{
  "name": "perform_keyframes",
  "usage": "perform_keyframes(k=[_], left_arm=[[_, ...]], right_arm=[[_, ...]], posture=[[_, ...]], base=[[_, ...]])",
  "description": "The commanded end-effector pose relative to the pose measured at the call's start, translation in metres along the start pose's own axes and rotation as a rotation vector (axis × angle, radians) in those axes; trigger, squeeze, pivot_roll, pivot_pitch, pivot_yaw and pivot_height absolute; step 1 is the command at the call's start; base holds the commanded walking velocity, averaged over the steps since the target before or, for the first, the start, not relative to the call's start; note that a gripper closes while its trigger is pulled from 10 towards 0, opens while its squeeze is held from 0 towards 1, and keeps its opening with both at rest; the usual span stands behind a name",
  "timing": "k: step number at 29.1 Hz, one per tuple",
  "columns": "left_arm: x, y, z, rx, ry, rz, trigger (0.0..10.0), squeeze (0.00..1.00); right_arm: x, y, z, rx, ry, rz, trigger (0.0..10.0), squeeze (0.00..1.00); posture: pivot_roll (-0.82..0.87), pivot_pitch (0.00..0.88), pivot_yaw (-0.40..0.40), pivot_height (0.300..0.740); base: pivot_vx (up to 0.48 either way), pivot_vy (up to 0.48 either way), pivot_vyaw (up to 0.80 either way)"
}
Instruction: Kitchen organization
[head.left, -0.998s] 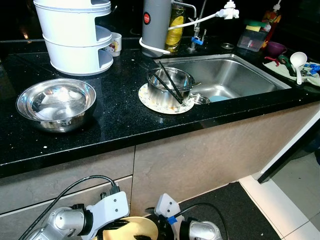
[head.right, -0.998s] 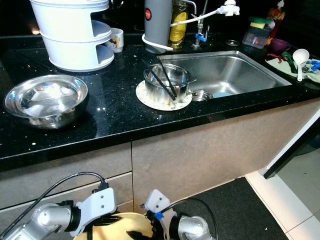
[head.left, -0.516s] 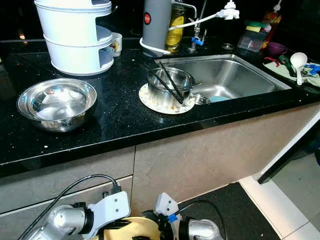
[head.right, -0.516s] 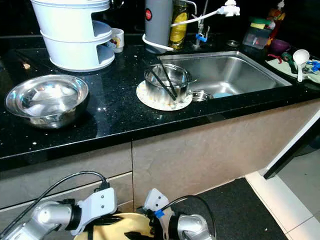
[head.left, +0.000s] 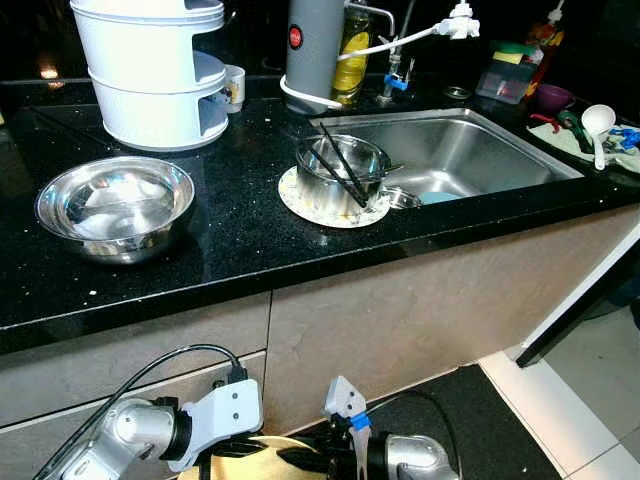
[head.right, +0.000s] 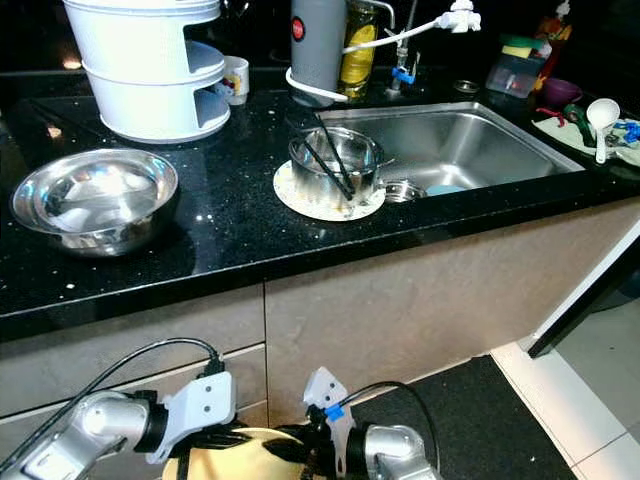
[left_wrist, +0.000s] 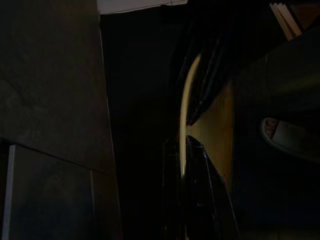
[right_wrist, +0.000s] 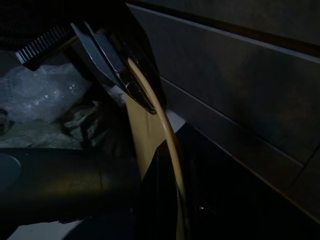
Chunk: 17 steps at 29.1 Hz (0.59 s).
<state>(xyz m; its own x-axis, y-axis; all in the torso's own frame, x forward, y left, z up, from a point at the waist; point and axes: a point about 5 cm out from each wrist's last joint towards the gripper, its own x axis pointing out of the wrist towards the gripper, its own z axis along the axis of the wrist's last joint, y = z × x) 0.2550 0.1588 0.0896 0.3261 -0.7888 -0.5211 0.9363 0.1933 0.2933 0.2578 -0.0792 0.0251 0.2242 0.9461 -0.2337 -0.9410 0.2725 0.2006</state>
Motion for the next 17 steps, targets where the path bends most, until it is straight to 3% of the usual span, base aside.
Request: perform_keyframes(k=[1, 17], left_arm=[[-0.0001, 0.007, 0.0006, 0.002, -0.012, 0.044, 0.0, 0.0], [0.0037, 0.0113, 0.0007, 0.034, -0.028, 0.059, 0.0, 0.0]], right_arm=[[-0.0001, 0.0066, -0.0062, 0.049, -0.005, 0.05, 0.0, 0.0], [-0.0091, 0.01, -0.0067, 0.071, 0.008, 0.113, 0.0, 0.0]], posture=[[-0.04, 0.148, -0.096, 0.74], [-0.05, 0.115, -0.084, 0.74]], base=[[0.0, 0.0, 0.0], [0.0, 0.0, 0.0]])
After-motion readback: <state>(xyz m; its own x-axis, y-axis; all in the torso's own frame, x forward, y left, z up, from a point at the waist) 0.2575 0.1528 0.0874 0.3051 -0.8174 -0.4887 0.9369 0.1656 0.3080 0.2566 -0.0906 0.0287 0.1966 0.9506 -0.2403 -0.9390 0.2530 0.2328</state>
